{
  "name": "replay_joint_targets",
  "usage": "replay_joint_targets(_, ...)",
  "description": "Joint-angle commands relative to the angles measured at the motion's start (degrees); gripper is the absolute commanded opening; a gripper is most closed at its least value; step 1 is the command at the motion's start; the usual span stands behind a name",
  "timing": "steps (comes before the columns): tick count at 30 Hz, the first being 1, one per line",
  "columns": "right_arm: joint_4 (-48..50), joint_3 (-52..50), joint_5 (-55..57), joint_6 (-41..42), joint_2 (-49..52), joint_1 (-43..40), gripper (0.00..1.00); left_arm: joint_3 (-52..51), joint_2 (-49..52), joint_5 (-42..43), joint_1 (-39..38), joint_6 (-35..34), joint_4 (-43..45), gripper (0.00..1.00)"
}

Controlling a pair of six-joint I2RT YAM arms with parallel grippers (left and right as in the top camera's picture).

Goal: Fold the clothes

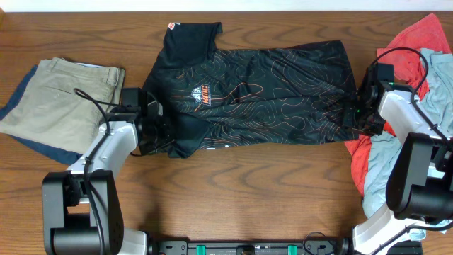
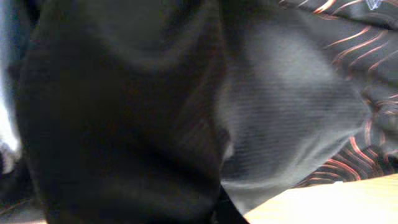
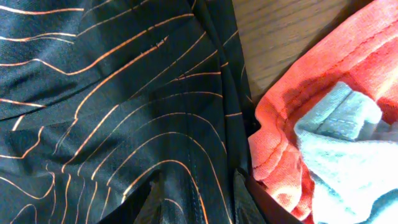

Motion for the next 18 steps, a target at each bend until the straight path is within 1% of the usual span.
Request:
replay_joint_targets(1, 0.07, -0.28, -0.17, 0.26, -0.59, 0.81, 0.34, 0.48, 0.39, 7.08, -0.13, 0.11, 1.68, 0.06)
replay_joint_targets(4, 0.13, -0.28, -0.17, 0.26, -0.59, 0.81, 0.33, 2.64, 0.0, 16.65, -0.11, -0.2, 5.07, 0.06)
replay_joint_targets(5, 0.17, -0.28, -0.17, 0.26, -0.59, 0.81, 0.33, 3.48, -0.13, 18.05, -0.11, -1.11, 6.34, 0.06)
replay_joint_targets(7, 0.2, -0.28, -0.17, 0.26, -0.59, 0.81, 0.33, 5.16, -0.24, 17.9, 0.0, -3.23, 10.08, 0.06)
replay_joint_targets(10, 0.02, -0.28, -0.17, 0.26, -0.59, 0.81, 0.33, 6.49, -0.24, 13.92, 0.83, -8.09, 15.82, 0.08)
replay_joint_targets(12, -0.26, -0.28, -0.15, 0.24, -0.59, 0.79, 0.34, 6.69, -0.24, 10.32, 1.92, -11.3, 17.09, 0.17)
replay_joint_targets(14, -0.26, -0.28, -0.15, 0.24, -0.59, 0.79, 0.36, 6.69, -0.22, 7.23, 3.23, -12.31, 16.55, 0.4)
replay_joint_targets(15, -0.24, -0.28, -0.17, 0.24, -0.59, 0.79, 0.37, 6.69, -0.22, 6.27, 3.78, -12.28, 15.5, 0.54)
replay_joint_targets(16, -0.22, -0.28, -0.17, 0.24, -0.59, 0.79, 0.37, 6.69, -0.22, 5.38, 4.33, -12.26, 13.62, 0.6)
replay_joint_targets(17, -0.13, -0.28, -0.15, 0.24, -0.59, 0.79, 0.38, 6.67, -0.22, 4.74, 4.83, -11.65, 11.21, 0.63)
replay_joint_targets(18, -0.04, -0.28, -0.17, 0.24, -0.59, 0.79, 0.38, 6.62, -0.22, 4.31, 5.22, -10.45, 8.85, 0.64)
